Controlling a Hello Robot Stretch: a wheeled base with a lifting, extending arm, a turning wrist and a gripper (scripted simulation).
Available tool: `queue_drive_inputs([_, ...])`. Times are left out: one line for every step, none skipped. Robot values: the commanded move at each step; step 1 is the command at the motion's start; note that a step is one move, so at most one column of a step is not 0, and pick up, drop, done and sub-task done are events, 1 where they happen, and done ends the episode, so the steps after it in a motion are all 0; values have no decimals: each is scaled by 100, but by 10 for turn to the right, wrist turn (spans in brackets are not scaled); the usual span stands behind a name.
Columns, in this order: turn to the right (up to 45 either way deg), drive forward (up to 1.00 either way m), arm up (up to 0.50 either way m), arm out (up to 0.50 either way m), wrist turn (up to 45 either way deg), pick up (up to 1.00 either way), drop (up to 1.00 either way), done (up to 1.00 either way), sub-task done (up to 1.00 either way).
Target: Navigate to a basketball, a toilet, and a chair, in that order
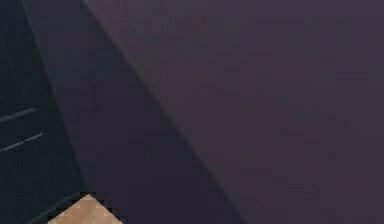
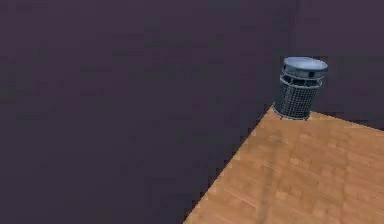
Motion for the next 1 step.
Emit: queue_drive_inputs([-450, 0, 0, 0, 0, 0, 0, 0, 0])
